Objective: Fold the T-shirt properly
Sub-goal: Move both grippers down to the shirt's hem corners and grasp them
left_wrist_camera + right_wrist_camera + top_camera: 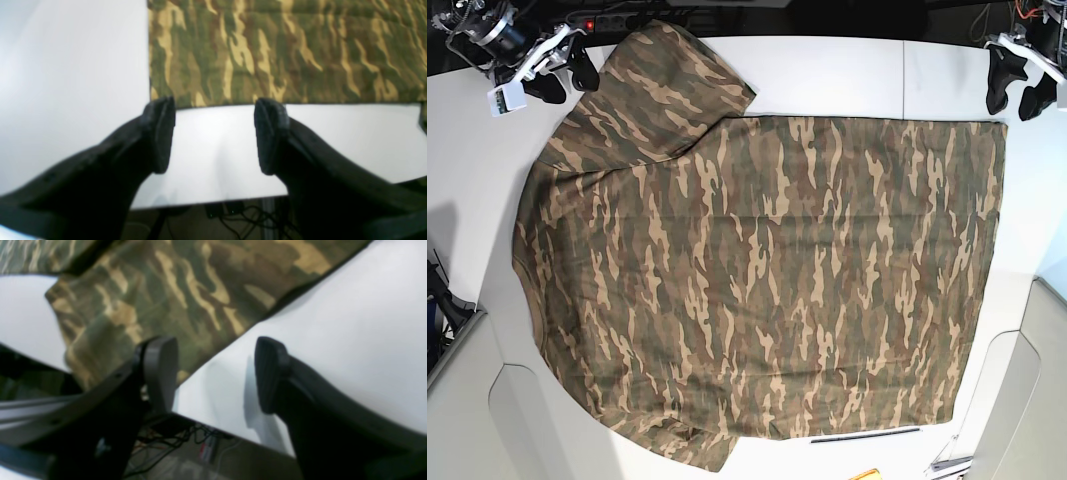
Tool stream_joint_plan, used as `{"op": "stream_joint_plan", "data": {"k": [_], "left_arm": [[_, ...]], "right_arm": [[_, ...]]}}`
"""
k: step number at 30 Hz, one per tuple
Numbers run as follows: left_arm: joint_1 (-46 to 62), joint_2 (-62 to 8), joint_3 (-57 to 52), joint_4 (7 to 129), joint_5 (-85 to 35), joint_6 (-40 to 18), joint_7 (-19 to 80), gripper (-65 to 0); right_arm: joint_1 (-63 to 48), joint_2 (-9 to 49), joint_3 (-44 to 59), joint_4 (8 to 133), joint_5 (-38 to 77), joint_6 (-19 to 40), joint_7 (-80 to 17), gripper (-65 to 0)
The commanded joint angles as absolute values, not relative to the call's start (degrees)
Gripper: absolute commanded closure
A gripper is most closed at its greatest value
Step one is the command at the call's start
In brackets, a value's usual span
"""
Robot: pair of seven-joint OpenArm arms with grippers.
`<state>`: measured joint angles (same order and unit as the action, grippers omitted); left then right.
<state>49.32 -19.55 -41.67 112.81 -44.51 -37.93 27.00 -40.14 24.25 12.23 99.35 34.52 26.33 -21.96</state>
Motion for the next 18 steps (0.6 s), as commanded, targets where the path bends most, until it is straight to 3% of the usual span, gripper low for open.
{"op": "stream_joint_plan", "data": {"k": [1,18], "left_arm": [[49.3,-20.6,-42.2,113.0,-44.9,-37.2,25.8,-39.8],[36.6,-25.1,-36.1,93.3,-45.5,-36.4,25.8,-40.8]], "right_arm": [[-40.3,24.4,12.4,99.7,35.7,26.8,-21.1,-36.0],[-39.5,21.7,8.1,99.2,37.3,27.2,-21.3,-36.0]]}}
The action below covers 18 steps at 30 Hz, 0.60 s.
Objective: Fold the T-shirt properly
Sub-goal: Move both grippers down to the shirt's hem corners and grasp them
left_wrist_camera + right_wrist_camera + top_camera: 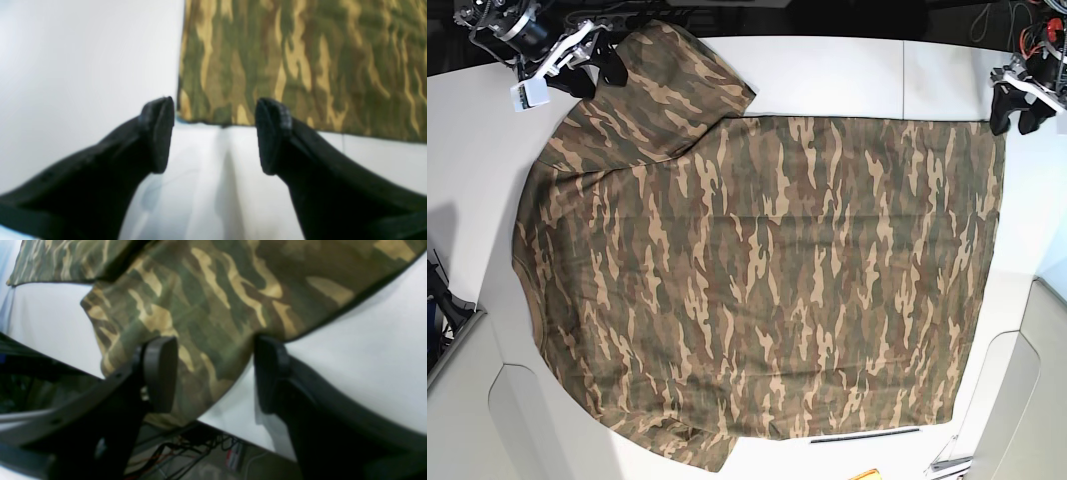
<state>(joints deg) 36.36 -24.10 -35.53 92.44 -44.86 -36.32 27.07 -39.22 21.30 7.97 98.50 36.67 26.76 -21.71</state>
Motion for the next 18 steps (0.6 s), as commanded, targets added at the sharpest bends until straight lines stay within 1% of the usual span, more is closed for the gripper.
{"op": "stream_joint_plan", "data": {"k": [1,8,12,18], "left_arm": [[35.9,-25.1,-35.4,92.1,-45.4,-36.4,25.8,-40.8],[33.7,-25.1,-31.7,88.4,-44.9,-36.5,25.5,-40.8],[32.4,-25.1,-31.1,88.1,-43.7,-36.4,25.5,-40.8],[30.4,-25.1,-31.1,88.0,-40.8,-31.9,25.3,-40.8]], "right_arm": [[-39.5,21.1,8.1,99.2,37.3,27.2,-21.3,-36.0],[-39.5,18.6,8.1,99.2,37.5,27.5,-21.3,-36.0],[-39.4,17.8,8.1,99.2,37.6,30.0,-21.3,-36.0],[-39.3,17.7,8.0,99.2,39.0,30.4,-21.3,-36.0]]}}
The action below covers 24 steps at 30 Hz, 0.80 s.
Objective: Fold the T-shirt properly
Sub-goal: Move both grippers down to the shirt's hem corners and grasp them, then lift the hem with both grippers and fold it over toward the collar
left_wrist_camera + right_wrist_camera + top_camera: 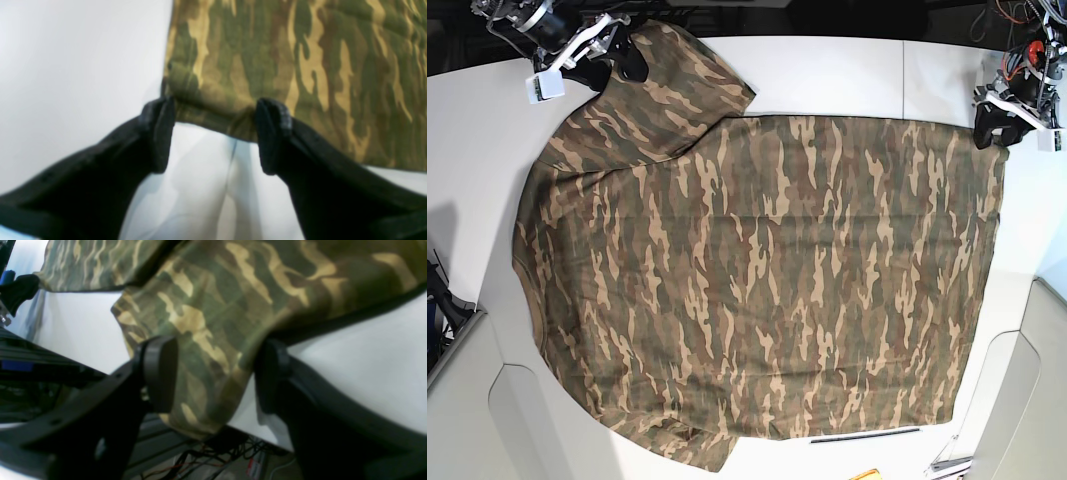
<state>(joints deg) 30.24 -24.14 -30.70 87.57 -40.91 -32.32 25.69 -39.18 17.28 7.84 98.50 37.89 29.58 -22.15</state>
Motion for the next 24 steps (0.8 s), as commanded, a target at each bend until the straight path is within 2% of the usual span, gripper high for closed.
{"op": "stream_joint_plan", "data": {"k": [1,8,10,12,16,17,20,24], "left_arm": [[30.4,-25.1,-31.1,88.0,-40.7,-31.3,25.3,-40.8],[29.6,-25.1,-31.1,88.0,-40.7,-31.2,25.5,-40.6],[29.5,-25.1,-31.1,88.0,-40.7,-31.3,25.6,-39.0],[29.5,-25.0,-31.1,88.0,-40.7,-31.2,25.5,-30.0],[29.2,-25.1,-31.1,88.0,-40.7,-31.3,25.5,-5.0],[29.0,-25.1,-31.1,88.0,-40.7,-31.3,25.5,0.0],[28.3,-25.1,-31.1,88.0,-40.7,-31.6,25.5,0.0],[27.8,-25.1,-31.2,88.6,-41.1,-36.3,25.6,0.0]], "right_arm": [[-39.2,17.5,8.0,99.2,39.0,30.4,-21.3,-36.0],[-37.5,15.1,7.9,99.2,39.0,30.4,-21.3,-35.7],[-36.8,14.7,7.7,99.2,38.5,30.4,-21.3,-33.1],[-36.5,14.3,7.2,99.2,37.6,30.4,-21.3,-26.0],[-36.5,14.2,6.0,99.2,35.7,30.5,-21.3,-3.3],[-36.5,14.2,5.8,99.2,34.8,31.1,-21.3,0.0],[-35.4,14.2,6.0,99.3,33.4,32.4,-21.3,0.0],[-34.0,14.1,7.2,101.8,33.7,32.4,-23.7,0.0]]}}
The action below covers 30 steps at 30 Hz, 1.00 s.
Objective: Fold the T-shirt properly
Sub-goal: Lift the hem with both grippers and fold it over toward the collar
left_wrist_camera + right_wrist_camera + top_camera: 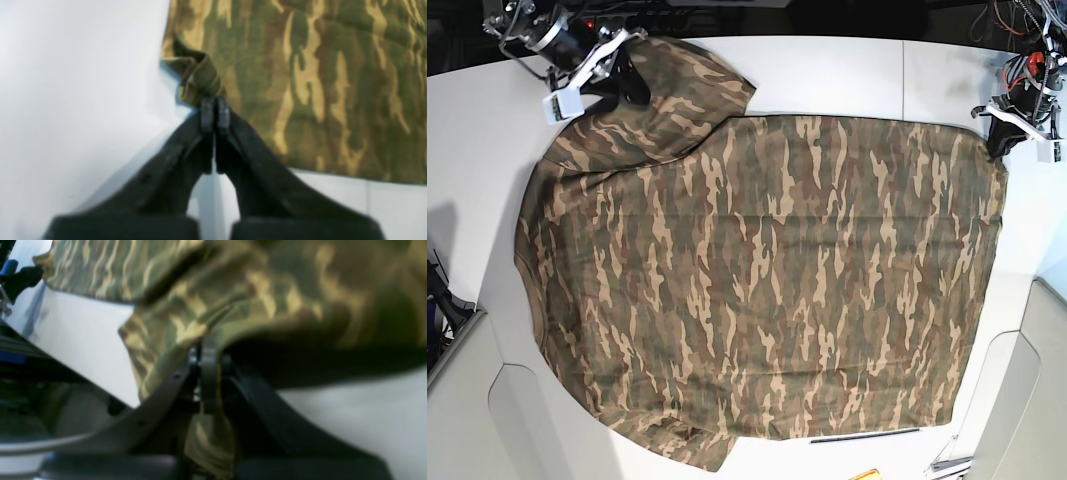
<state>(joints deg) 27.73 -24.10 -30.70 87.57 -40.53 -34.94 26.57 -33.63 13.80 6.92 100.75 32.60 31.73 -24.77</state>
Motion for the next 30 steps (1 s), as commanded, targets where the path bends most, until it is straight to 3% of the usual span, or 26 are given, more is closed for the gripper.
{"op": "stream_joint_plan", "data": {"k": [1,7,12,21,30], "left_arm": [[27.9,-25.1,-31.3,89.2,-41.1,-36.7,25.6,0.0],[27.9,-25.1,-34.2,93.7,-42.7,-36.7,26.0,0.0],[25.4,-25.7,-33.7,94.0,-41.6,-36.7,25.9,0.0],[14.8,-25.5,-33.6,92.2,-38.5,-34.7,24.8,0.0],[0.7,-25.4,-29.9,79.4,-34.7,-34.7,23.1,0.0]], "right_arm": [[-34.0,14.1,7.6,103.2,34.1,32.4,-24.4,0.0],[-33.0,14.1,11.6,111.5,34.5,32.4,-24.6,0.0],[-24.9,14.2,13.2,110.0,30.4,32.3,-24.7,0.0],[-5.9,14.3,13.2,97.1,29.5,32.4,-24.6,0.0],[13.5,14.2,11.6,78.0,29.3,32.4,-24.6,0.0]]}}
